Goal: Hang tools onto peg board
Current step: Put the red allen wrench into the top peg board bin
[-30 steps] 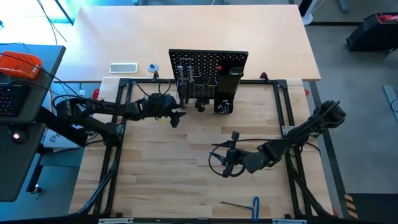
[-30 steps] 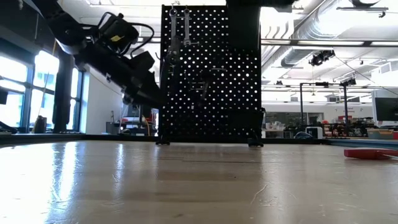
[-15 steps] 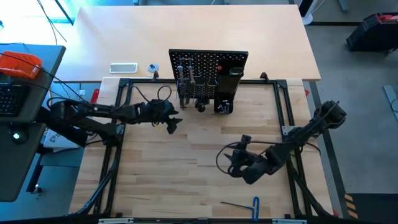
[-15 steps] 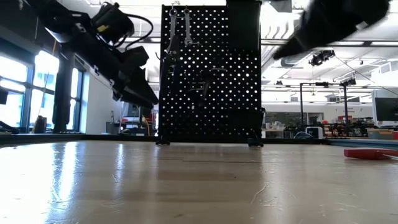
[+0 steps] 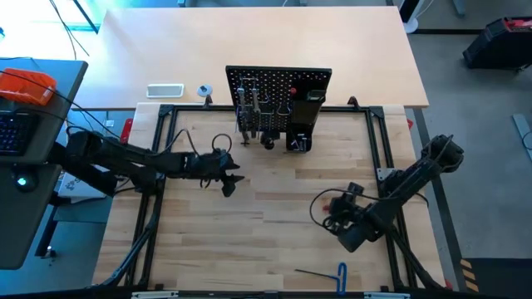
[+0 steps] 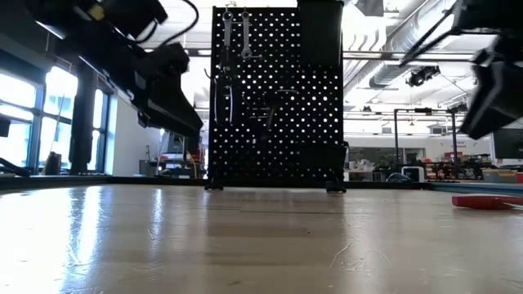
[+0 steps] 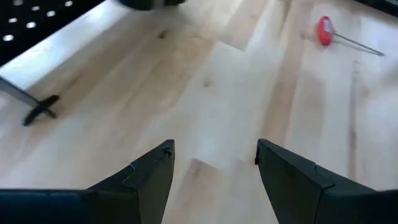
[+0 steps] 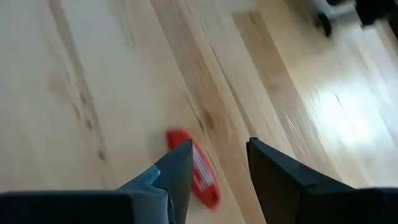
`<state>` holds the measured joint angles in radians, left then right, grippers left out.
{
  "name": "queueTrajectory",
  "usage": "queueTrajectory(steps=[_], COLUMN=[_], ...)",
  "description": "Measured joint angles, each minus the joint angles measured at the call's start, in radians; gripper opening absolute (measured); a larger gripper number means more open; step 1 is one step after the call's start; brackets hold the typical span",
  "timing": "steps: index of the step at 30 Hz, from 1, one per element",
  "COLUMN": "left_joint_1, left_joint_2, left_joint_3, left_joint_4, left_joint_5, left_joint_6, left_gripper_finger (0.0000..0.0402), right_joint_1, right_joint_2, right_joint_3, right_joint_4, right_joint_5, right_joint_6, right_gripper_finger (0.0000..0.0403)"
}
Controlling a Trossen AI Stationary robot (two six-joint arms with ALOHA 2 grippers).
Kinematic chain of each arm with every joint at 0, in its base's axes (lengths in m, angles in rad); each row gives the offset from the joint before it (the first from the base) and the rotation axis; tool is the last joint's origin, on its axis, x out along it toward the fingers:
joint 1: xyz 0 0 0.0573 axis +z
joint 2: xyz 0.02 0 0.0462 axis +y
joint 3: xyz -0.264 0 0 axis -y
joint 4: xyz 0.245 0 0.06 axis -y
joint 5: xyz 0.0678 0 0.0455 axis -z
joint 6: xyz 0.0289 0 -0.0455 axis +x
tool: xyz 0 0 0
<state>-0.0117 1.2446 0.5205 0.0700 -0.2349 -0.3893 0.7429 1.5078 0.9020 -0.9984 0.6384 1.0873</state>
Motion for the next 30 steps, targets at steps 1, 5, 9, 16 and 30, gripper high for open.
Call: queueTrajectory(steps=[1, 5, 9, 16, 30], left_joint_1=[-0.027, -0.136, -0.242, -0.384, -0.441], left_joint_2=[0.0, 0.001, 0.031, 0.188, 0.621], left_joint_3=[0.0, 0.0, 0.0, 0.0, 0.0], left_joint_4=[0.002, 0.011, 0.083, 0.415, 0.953], left_joint_5=[-0.019, -0.098, -0.143, -0.193, -0.197], left_joint_6=[-0.012, -0.057, -0.071, -0.014, -0.028], left_gripper_finger=[0.0218, 0.0218, 0.0218, 0.0218, 0.0218], right_joint_1=[0.013, 0.054, 0.072, 0.044, 0.015], right_joint_2=[0.0, 0.0, 0.0, 0.0, 0.0], right_joint_3=[0.0, 0.0, 0.0, -0.099, -0.187], right_joint_4=[-0.031, -0.103, -0.111, 0.031, 0.267], right_joint_5=[-0.011, -0.055, -0.056, -0.093, -0.052], right_joint_6=[0.024, 0.076, 0.084, 0.093, 0.142], right_gripper_finger=[0.0149, 0.0149, 0.0149, 0.0149, 0.0149])
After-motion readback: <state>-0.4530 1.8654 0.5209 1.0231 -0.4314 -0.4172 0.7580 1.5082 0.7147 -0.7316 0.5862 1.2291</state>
